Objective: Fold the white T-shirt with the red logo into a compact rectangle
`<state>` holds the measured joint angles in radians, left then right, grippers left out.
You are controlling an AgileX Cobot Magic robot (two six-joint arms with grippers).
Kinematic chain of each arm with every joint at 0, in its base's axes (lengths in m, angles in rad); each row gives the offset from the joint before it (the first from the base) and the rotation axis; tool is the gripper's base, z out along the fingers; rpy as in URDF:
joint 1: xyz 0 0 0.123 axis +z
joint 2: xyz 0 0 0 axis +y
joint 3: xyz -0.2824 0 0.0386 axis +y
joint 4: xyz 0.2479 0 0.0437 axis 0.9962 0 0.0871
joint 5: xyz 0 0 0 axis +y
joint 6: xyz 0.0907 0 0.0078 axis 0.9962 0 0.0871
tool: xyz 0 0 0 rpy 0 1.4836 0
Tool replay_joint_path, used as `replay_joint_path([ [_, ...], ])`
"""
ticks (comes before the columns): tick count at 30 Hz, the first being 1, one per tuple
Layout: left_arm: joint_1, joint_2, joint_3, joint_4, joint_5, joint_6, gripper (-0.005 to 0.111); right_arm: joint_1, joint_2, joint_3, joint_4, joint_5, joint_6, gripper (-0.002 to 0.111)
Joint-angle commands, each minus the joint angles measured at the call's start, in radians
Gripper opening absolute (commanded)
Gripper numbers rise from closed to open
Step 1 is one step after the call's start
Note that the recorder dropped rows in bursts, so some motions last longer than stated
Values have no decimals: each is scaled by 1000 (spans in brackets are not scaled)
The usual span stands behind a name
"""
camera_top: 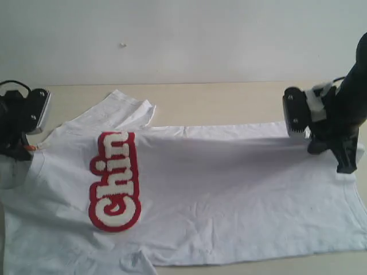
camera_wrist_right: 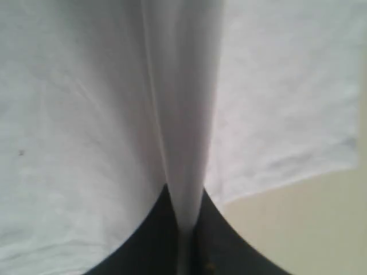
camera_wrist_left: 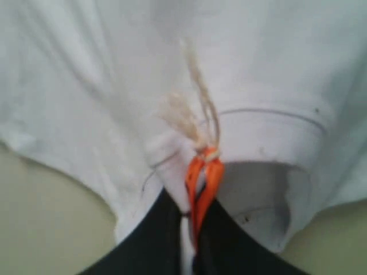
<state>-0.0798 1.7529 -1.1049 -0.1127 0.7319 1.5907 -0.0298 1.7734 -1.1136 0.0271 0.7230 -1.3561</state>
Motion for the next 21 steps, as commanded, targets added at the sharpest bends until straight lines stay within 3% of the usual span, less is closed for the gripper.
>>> replay_joint_path([
  [1, 0, -135, 1, 56, 15, -11, 0, -6, -116, -52, -34, 55, 6, 0],
  [4, 0, -231, -6, 99, 29, -32, 0, -6, -175, -84, -64, 102, 8, 0],
  [11, 22, -396, -85, 123, 237, -62, 0, -6, -295, -151, -69, 234, 18, 0],
  [21, 22, -598, -93, 18, 348, -94, 0, -6, -484, -162, -20, 317, 18, 0],
])
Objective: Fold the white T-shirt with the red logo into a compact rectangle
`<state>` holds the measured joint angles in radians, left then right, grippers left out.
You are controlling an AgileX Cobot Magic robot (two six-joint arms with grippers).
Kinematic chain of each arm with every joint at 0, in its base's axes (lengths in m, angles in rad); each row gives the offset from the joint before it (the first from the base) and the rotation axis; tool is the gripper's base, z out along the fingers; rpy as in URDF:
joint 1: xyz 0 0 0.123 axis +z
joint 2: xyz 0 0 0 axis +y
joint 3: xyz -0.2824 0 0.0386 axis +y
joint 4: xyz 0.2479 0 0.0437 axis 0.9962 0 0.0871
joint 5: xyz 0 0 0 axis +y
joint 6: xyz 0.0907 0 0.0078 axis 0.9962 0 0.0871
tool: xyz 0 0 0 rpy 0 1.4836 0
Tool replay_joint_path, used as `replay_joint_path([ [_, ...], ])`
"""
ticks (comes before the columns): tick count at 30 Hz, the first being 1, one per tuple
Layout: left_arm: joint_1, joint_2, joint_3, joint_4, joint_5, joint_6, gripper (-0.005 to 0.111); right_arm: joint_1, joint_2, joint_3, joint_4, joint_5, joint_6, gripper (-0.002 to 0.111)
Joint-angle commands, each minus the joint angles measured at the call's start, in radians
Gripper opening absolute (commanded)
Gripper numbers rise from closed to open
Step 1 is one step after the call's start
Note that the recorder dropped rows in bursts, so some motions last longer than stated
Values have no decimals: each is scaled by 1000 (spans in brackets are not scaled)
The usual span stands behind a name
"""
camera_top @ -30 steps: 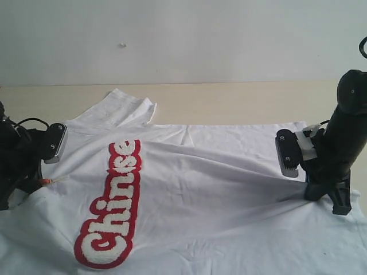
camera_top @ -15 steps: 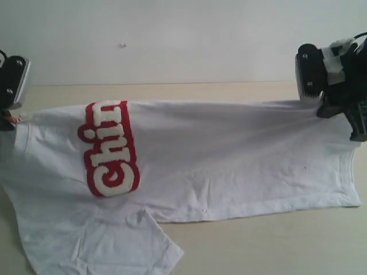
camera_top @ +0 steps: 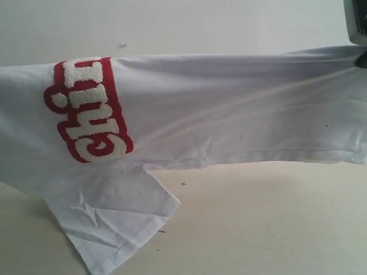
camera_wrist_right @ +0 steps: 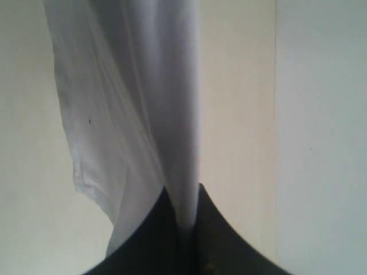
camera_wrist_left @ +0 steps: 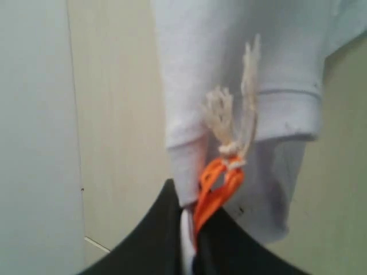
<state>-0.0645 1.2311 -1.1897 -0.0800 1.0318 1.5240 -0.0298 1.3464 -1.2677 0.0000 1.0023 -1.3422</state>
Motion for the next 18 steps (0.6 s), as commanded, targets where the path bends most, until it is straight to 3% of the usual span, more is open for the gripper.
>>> replay_joint_path([
  [1, 7, -92, -9, -27, 50, -30, 0, -6, -74, -8, 23, 43, 4, 0],
  [12, 7, -279, -31, -168, 88, -133, 0, -6, -269, -8, 166, 104, 13, 0],
  [18, -6, -346, -97, -186, 189, -175, 0, -6, -355, -6, 219, 158, 36, 0],
])
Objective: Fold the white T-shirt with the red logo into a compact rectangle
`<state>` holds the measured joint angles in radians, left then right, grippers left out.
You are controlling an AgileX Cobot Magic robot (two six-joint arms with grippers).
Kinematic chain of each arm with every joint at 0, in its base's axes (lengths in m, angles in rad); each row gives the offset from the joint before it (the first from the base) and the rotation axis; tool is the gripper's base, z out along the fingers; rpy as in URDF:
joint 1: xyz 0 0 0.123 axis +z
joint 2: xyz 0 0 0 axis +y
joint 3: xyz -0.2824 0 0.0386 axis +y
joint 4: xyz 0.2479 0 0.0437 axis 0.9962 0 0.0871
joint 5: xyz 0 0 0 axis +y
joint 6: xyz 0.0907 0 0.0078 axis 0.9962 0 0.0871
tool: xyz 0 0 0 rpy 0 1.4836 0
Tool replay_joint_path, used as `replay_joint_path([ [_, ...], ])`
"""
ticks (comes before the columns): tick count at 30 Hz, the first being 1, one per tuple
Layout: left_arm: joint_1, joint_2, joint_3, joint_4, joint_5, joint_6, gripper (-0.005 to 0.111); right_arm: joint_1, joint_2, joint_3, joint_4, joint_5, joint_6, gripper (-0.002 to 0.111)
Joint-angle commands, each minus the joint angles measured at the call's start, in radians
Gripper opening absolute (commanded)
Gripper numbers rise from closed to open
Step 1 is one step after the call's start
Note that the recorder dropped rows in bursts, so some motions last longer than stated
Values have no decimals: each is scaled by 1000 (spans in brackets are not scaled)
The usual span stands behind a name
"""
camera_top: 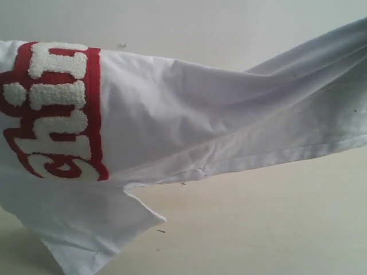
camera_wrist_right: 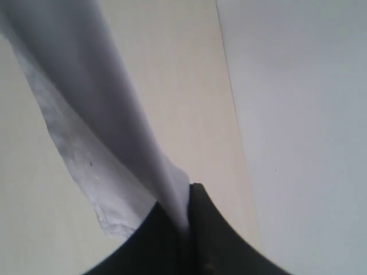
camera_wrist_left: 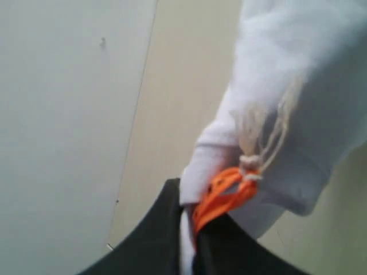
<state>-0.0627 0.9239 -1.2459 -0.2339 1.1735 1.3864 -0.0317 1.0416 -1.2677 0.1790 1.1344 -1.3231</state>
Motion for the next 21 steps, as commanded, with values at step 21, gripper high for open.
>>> replay_joint_path([
  [21, -357, -354, 186, 116, 48, -493, 0, 172, -279, 235, 33, 87, 264, 0],
])
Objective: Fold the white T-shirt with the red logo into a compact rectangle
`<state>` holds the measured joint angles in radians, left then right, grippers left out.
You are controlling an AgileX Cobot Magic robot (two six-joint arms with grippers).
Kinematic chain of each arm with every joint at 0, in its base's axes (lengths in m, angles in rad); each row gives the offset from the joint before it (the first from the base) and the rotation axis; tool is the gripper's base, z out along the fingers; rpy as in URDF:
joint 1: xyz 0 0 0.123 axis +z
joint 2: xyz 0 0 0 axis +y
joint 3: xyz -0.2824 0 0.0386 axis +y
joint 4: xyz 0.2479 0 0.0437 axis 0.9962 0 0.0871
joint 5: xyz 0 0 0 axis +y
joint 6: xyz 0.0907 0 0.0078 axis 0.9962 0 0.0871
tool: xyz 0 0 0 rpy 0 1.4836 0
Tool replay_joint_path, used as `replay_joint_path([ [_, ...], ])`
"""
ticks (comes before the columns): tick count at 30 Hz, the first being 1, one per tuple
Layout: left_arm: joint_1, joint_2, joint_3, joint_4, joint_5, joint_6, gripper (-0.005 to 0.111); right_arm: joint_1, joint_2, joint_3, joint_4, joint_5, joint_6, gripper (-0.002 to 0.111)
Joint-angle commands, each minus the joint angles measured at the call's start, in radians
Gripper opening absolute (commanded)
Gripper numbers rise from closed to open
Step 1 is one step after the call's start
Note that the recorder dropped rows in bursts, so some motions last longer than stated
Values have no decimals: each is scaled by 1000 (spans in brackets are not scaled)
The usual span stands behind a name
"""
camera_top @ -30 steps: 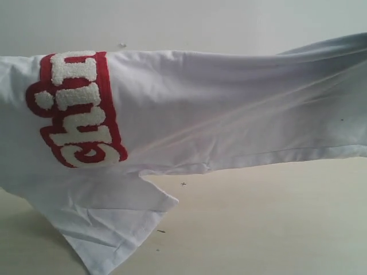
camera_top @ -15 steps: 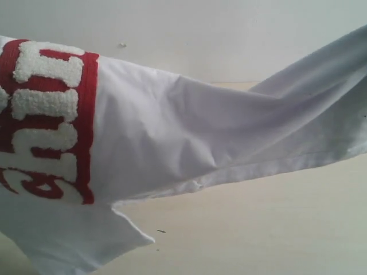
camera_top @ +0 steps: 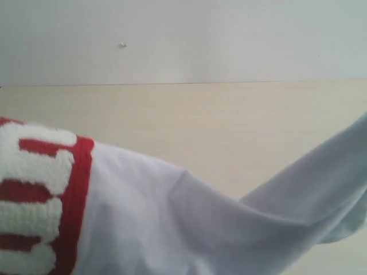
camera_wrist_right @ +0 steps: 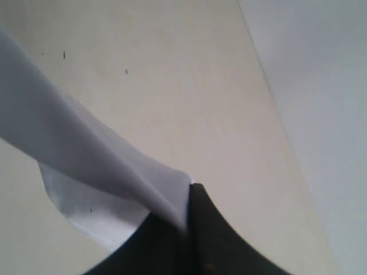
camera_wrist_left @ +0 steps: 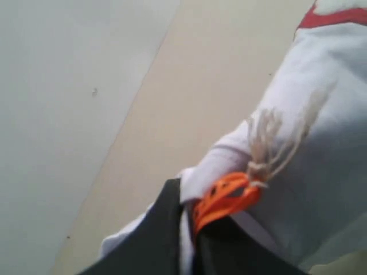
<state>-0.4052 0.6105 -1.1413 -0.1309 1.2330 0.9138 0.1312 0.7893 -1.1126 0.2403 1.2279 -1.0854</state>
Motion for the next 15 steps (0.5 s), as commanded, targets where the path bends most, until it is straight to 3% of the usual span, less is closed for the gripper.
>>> replay_joint_path([
  [1, -14, -45, 98, 22, -12, -25, 0, 9, -32, 99, -36, -7, 26, 0],
  [6, -14, -7, 143, 131, -12, -27, 0, 9, -1, 182, -107, -7, 21, 0],
  [13, -12, 187, 241, 264, -12, -24, 0, 9, 166, 215, -175, -7, 43, 0],
  [15, -12, 271, 303, 360, -107, -29, 0, 9, 243, 240, -200, -77, 43, 0],
])
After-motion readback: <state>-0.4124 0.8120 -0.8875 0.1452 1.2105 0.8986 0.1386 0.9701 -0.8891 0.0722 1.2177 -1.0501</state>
